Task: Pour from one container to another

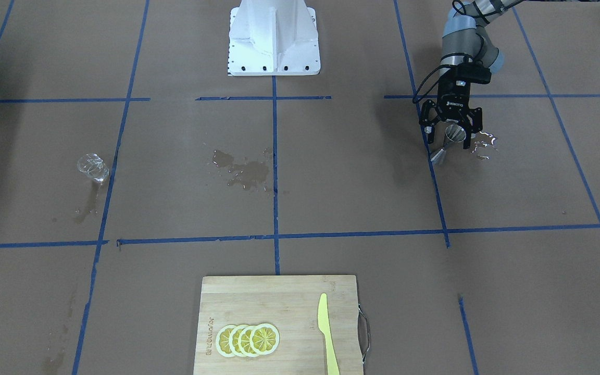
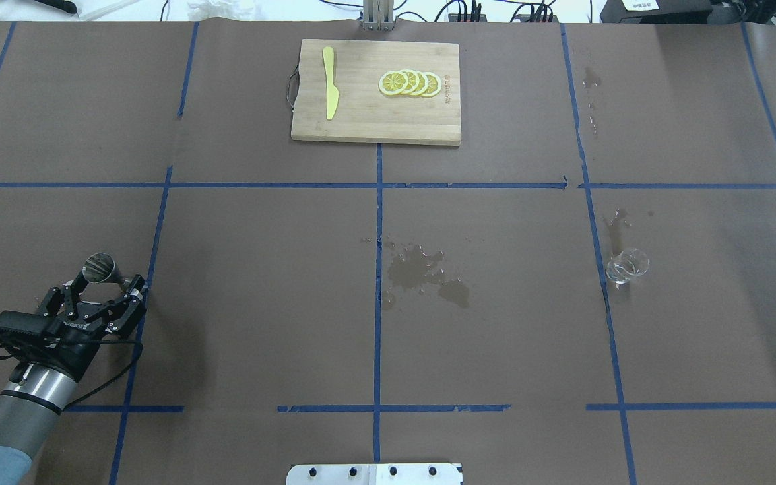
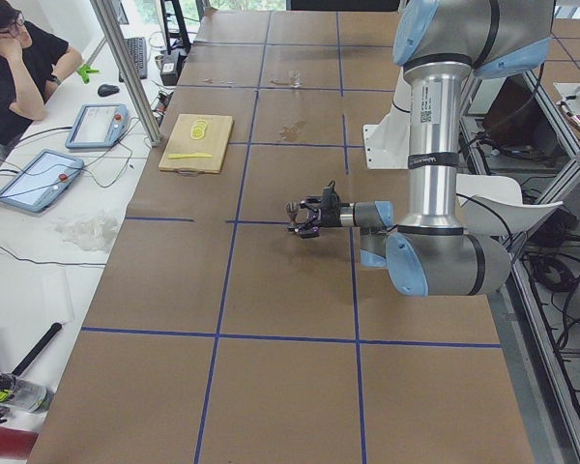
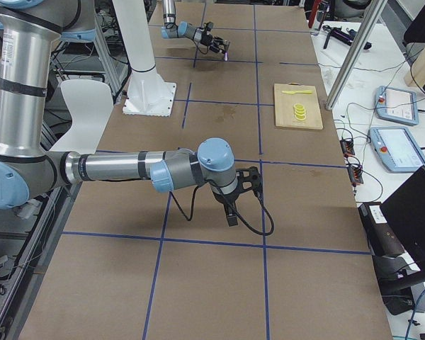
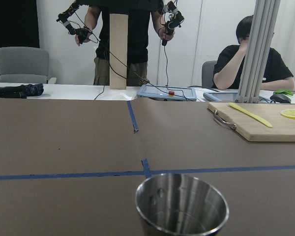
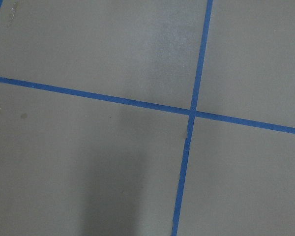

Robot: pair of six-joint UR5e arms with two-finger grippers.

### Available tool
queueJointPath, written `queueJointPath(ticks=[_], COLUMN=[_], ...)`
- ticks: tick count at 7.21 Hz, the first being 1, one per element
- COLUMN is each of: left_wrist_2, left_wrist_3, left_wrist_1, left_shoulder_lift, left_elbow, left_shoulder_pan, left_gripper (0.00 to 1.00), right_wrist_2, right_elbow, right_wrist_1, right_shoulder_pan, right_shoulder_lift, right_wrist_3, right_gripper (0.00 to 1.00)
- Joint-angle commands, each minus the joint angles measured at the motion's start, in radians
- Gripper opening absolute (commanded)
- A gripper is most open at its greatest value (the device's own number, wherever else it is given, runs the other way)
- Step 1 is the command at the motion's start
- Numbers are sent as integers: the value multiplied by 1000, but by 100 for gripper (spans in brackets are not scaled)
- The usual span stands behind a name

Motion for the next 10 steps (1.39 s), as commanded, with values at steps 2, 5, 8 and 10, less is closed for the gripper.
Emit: queueJointPath(ticks=[2,5,8,10], left_wrist_2=[-1,-1,-3,-3], left_wrist_3=[0,0,0,0], left_wrist_1=[0,0,0,0], left_shoulder_lift=[-2,-2,-2,-2], left_elbow=[6,6,15,15], left_shoulder_pan=[0,1,3,4], left_gripper=[73,55,56,55], right_wrist_2=[0,-2,-2,-2], right_elbow=[0,-2,-2,-3], right_wrist_1=[0,0,0,0], right_shoulder_pan=[0,0,0,0], right_shoulder_lift=[3,3,3,3], right_wrist_3=[1,-1,-1,-1], right_gripper=[100,100,100,100])
